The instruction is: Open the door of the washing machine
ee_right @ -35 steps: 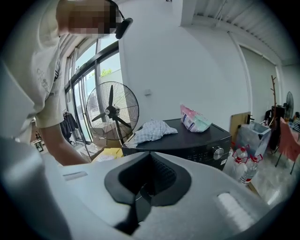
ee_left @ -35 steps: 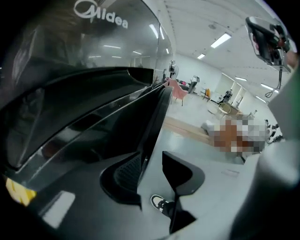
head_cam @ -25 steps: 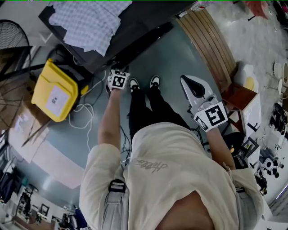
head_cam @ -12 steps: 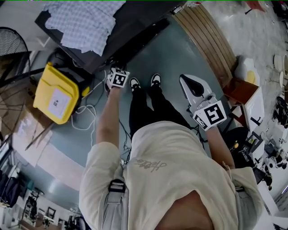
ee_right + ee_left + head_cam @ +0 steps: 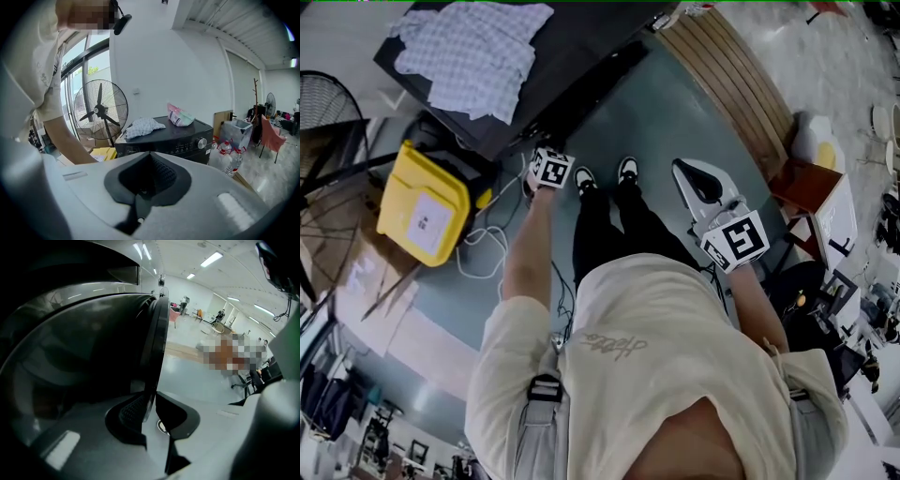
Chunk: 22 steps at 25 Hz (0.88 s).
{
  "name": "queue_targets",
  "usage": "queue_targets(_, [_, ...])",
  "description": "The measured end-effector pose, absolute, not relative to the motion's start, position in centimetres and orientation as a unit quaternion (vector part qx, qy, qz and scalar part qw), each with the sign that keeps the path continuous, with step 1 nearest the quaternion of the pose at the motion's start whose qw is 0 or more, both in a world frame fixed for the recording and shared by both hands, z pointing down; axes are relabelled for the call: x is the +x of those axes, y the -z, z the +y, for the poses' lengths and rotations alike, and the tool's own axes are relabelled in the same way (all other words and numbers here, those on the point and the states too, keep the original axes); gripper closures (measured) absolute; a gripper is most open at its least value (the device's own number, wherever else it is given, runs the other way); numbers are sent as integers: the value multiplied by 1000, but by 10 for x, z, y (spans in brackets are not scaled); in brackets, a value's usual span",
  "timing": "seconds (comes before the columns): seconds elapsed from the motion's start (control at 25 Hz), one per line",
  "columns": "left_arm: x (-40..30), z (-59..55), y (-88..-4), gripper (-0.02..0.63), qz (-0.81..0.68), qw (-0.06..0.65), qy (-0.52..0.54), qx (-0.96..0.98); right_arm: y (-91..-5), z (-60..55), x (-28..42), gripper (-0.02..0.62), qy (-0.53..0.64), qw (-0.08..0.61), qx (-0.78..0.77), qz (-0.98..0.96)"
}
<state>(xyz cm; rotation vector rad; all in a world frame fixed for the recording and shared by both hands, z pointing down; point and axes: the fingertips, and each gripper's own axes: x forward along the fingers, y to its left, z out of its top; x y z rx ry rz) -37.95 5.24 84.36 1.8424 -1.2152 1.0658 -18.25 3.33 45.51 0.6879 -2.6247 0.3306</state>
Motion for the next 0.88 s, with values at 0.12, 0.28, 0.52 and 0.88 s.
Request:
queue_targets(0.12, [-375,56,-846,538,-461,343,-408,709,-454,32,-182,594,-117,200,253,-939])
queue_targets(0.28, [-367,59,-843,529,-463,340,-402,713,-453,29,-180,594,-119,194,265,-937])
queue_targets(0.52, [-355,64,-842,531,-462,346,-407,708,-456,33,-176,594,-128,183,273,-936])
queue_targets(0.88, [-307,73,-831,528,-444,333,-390,735,-459,42,-155,594,-131,188,313,-922])
